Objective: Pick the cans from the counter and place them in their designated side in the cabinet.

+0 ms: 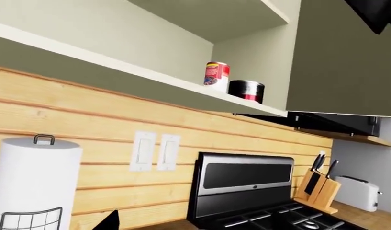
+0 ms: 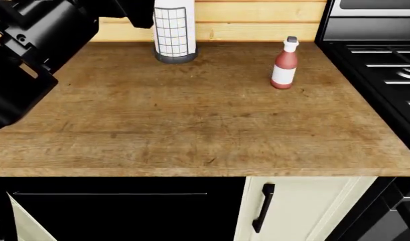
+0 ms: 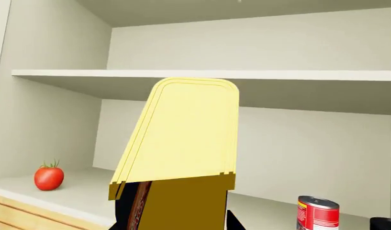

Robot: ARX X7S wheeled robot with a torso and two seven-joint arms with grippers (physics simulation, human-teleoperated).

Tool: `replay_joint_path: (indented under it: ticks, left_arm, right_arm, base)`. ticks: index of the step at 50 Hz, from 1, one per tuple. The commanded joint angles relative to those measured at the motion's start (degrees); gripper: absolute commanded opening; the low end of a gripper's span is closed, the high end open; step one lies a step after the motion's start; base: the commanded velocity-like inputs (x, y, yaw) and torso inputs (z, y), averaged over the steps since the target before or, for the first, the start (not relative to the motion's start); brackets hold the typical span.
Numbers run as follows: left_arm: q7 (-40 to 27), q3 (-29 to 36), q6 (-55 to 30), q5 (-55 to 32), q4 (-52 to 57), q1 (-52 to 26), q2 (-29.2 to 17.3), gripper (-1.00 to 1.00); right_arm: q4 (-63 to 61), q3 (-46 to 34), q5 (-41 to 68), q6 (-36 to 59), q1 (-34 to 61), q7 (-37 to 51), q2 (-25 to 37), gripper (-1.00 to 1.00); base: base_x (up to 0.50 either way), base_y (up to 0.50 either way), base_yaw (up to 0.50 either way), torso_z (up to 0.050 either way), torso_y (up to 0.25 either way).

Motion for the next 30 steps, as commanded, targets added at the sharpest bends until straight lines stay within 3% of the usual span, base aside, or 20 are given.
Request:
replay_joint_path:
  ticks: [1,30]
  left_arm:
    - [1.0,-0.2,1.2,0.4,-0.1,-1.1,0.5,1.0]
    - [1.8,0.1,2.6,1.5,-0.3,-1.4,0.3,1.0]
  right_arm:
    - [-0.3,-0.1,-0.3,-0.3,0.3,-0.4,0.0,-1.0]
    - [-0.3,-0.1,-0.3,-0.3,0.3,-0.4,0.0,-1.0]
  base:
    - [0.0,0.0,0.0,0.0,0.0]
    - [0.0,0.0,0.0,0.0,0.0]
